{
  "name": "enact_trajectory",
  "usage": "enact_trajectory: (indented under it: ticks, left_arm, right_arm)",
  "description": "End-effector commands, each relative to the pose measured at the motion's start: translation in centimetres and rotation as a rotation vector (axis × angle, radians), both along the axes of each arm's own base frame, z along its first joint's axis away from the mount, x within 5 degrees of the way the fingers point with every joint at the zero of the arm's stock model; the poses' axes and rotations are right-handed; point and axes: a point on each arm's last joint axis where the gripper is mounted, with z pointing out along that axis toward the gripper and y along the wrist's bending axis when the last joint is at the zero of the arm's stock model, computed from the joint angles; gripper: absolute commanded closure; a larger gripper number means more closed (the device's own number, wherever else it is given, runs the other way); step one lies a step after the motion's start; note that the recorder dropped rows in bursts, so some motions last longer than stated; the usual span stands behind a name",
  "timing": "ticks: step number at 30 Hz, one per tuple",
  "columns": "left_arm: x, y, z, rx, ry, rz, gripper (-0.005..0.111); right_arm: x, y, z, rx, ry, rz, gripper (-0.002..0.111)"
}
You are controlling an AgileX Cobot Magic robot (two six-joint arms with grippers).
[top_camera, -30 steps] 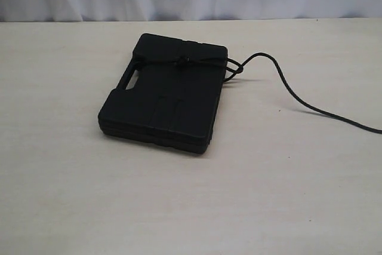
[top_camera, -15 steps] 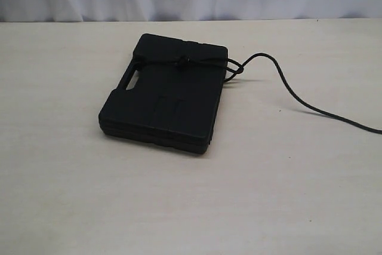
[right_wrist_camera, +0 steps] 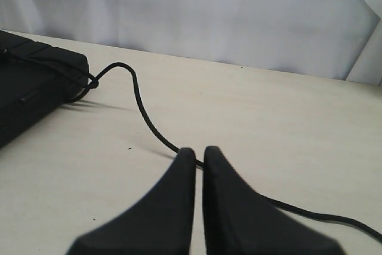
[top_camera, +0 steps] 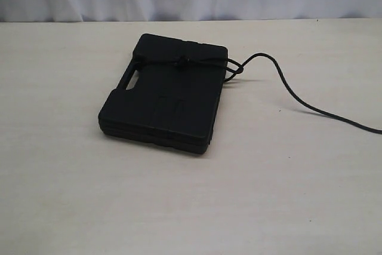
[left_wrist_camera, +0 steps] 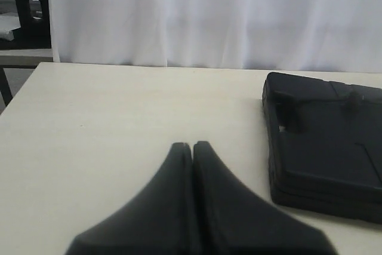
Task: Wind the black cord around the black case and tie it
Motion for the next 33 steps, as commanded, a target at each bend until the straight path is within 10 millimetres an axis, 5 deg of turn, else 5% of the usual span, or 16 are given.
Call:
enact_trajectory:
  ticks: [1,33]
  left_arm:
    - [-0.01,0.00,-0.11,-0.003,0.002,0.001,0.107]
    - [0.00,0.00,0.00,-0.005,-0.010,0.001,0.107]
  right_arm:
    - [-0.02,-0.04,0.07,-0.007,-0.014,-0.005,0.104]
    - [-0.02,-0.04,0.07,-0.007,-0.014,-0.005,0.104]
